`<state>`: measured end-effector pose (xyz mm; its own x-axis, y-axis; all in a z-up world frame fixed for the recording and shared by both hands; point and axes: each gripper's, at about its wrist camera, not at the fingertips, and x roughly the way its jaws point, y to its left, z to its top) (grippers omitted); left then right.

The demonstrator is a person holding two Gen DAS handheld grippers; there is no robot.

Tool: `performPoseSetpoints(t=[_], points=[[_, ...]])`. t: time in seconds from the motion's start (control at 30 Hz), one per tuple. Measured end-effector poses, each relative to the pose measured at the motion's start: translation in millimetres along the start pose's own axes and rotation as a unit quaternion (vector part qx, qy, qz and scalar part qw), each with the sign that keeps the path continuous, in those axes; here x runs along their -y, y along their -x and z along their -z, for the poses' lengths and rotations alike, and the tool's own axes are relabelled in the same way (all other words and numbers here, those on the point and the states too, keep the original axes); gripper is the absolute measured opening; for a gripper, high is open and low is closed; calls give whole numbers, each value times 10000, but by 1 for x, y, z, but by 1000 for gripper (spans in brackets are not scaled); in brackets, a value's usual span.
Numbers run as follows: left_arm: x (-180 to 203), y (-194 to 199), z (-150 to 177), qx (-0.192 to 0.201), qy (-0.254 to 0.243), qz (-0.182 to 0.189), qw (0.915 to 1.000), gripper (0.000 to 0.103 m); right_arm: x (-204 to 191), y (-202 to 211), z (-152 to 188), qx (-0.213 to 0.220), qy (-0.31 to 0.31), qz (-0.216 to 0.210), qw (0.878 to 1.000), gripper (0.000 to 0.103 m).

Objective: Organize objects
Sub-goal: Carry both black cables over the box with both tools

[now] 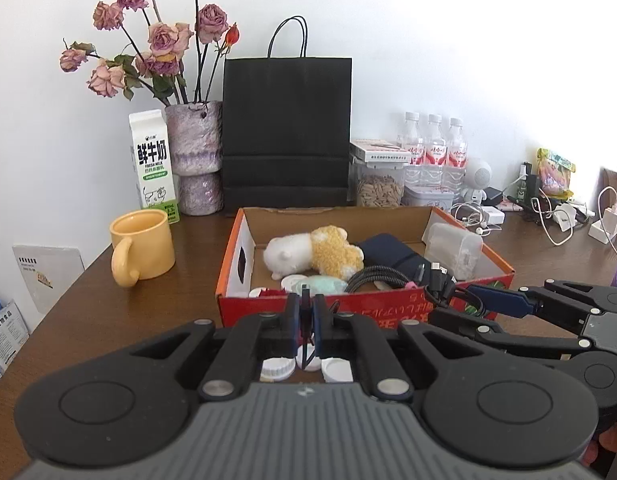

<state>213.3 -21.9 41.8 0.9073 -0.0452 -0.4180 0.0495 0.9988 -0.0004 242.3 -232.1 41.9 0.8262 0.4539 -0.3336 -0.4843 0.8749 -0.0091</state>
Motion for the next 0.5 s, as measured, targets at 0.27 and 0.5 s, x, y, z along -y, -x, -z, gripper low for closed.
performPoseSetpoints(t=[0.27,0.5], points=[[10,-26,-38,330,-106,86,9994,7,17,-21,-29,216,114,119,9996,38],[19,-72,-55,316,-57,148,9994,7,39,-54,-48,221,159,219,9994,38]])
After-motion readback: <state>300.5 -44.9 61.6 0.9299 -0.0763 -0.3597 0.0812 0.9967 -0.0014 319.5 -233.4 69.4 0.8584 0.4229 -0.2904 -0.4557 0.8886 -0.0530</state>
